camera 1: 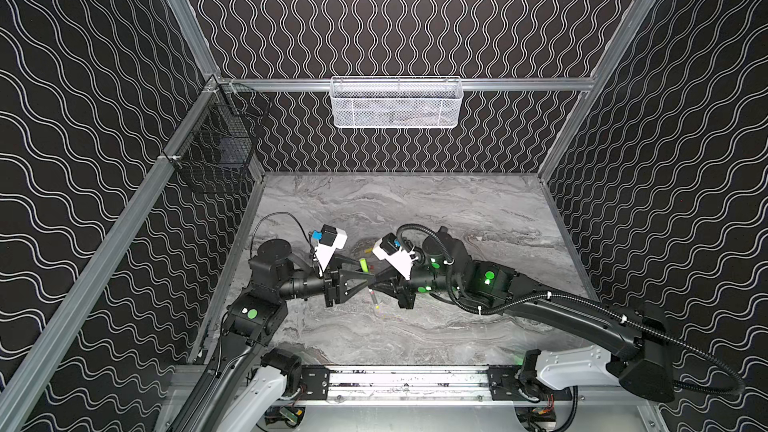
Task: Insert the pens into the pen caps
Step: 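Move both grippers together, pressing the green cap fully onto the pen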
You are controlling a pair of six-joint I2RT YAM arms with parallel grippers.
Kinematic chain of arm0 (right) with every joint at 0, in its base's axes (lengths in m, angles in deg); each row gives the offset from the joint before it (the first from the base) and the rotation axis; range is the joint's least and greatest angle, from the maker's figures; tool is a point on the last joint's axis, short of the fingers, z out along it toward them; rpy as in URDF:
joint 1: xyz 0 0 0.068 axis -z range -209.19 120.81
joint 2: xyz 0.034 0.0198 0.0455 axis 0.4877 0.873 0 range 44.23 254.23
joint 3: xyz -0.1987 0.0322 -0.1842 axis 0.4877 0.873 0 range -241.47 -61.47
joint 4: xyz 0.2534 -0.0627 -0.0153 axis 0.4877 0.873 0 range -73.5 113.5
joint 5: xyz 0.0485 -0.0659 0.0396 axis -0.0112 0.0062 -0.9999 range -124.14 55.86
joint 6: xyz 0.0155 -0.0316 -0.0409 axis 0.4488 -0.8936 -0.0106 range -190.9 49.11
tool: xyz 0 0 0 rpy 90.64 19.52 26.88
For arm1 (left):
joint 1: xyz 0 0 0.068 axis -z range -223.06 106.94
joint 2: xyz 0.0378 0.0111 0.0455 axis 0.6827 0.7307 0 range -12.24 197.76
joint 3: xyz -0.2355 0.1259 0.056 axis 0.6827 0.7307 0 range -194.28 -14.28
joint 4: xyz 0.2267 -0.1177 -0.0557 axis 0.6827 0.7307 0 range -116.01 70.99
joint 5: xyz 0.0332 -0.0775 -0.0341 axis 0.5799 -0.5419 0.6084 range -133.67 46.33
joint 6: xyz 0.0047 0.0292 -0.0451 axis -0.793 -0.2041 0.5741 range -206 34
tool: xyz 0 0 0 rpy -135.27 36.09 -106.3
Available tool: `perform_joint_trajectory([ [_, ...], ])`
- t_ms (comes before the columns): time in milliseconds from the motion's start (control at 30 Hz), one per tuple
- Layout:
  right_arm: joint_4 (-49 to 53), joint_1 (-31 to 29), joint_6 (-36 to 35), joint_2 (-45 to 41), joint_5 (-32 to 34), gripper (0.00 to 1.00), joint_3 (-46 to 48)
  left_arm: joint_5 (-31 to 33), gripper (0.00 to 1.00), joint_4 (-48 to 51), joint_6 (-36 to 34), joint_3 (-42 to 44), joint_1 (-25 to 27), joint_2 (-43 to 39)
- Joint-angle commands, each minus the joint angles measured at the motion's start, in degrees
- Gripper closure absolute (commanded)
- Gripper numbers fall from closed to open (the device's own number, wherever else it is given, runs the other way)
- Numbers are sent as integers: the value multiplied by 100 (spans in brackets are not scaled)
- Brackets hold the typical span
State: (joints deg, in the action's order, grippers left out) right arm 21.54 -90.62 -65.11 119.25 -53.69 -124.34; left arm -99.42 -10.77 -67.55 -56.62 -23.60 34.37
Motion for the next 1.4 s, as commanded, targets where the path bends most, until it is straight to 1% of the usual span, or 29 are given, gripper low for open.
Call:
perform_joint_trajectory([
  [0, -473, -10, 277, -96, 140, 100, -32, 62, 40, 145, -18, -70, -2, -126],
  [33, -493, -9, 311, -140, 174, 100, -8, 125, 34, 154, -11, -69, 2, -176],
  [100, -459, -16, 391, -204, 277, 100, -21, 196, 28, 167, -6, -59, 0, -250],
  [200, -357, 0, 591, -316, 528, 100, -82, 177, 27, 146, 5, -58, 1, -300],
  [267, -422, 29, 867, -410, 554, 100, -130, 67, 27, 49, 41, -36, 2, -289],
  [433, -955, 52, 1281, -607, 132, 100, -118, -311, 30, -342, 251, 79, 5, -276],
  [533, -1202, 53, 1444, -621, -131, 100, -88, -558, 38, -633, 417, 154, 5, -323],
  [667, -1432, 53, 1552, -586, -452, 100, -42, -720, 50, -866, 570, 227, 3, -347],
  [700, -1497, 52, 1574, -568, -487, 100, -28, -760, 54, -918, 592, 236, 4, -342],
  [800, -1683, 44, 1615, -531, -717, 100, 54, -849, 70, -1012, 646, 262, 4, -315],
  [967, -1857, 43, 1630, -491, -928, 100, 161, -995, 85, -1183, 745, 311, 5, -318],
  [1067, -1802, 43, 1615, -445, -915, 99, 145, -989, 100, -1114, 689, 275, 5, -280],
  [1100, -1783, 43, 1599, -436, -898, 98, 151, -953, 100, -1056, 651, 262, 5, -282],
  [1167, -1753, 43, 1571, -452, -880, 87, 142, -890, 100, -944, 572, 231, 5, -278],
  [1233, -1680, 41, 1576, -495, -786, 64, 130, -817, 100, -810, 481, 200, -1, -256],
  [1333, -1442, 57, 1461, -548, -618, 39, 28, -817, 100, -785, 459, 192, 3, -200],
  [1367, -1355, 52, 1412, -562, -554, 32, -25, -815, 100, -775, 453, 200, 5, -194],
])
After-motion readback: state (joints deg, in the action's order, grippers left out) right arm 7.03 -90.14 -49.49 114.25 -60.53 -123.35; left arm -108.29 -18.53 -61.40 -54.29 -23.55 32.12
